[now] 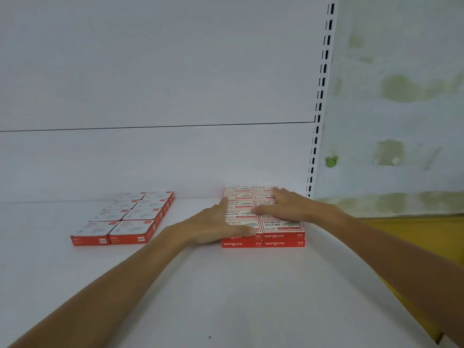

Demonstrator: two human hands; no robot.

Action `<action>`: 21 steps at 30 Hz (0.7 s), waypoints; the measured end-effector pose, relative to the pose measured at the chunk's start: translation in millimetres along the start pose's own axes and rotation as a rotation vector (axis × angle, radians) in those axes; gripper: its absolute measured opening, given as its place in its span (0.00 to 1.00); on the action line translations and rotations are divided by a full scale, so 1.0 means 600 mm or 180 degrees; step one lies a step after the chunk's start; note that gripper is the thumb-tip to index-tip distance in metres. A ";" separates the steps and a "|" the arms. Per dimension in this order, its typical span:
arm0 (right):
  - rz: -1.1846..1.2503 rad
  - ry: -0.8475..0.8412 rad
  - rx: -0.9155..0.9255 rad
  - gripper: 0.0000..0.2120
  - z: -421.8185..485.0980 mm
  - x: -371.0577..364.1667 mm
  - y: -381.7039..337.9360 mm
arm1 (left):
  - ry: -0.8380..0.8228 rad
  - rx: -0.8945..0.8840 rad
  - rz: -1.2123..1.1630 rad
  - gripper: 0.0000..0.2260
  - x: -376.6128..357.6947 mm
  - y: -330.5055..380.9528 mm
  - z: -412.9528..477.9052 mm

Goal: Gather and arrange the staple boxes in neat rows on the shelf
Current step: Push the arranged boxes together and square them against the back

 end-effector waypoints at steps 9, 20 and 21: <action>0.0175 0.0062 0.0061 0.38 0.005 -0.013 -0.010 | 0.0058 -0.0007 0.0104 0.37 -0.001 -0.004 0.007; 0.1090 -0.0036 0.0045 0.15 -0.018 -0.009 -0.009 | 0.0547 -0.0208 -0.0729 0.31 0.000 -0.004 0.019; 0.1121 -0.0049 0.0078 0.13 -0.020 -0.008 -0.013 | 0.0542 -0.0232 -0.0753 0.29 0.001 0.001 0.019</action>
Point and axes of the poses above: each hand's wrist, its own z-axis towards the middle knuckle, its own x-axis out of the back of the hand, y = z × x, the point moved 8 cm from there along z, towards the middle knuckle, and after that the axes turned 7 degrees about -x, right-handed, at the moved point
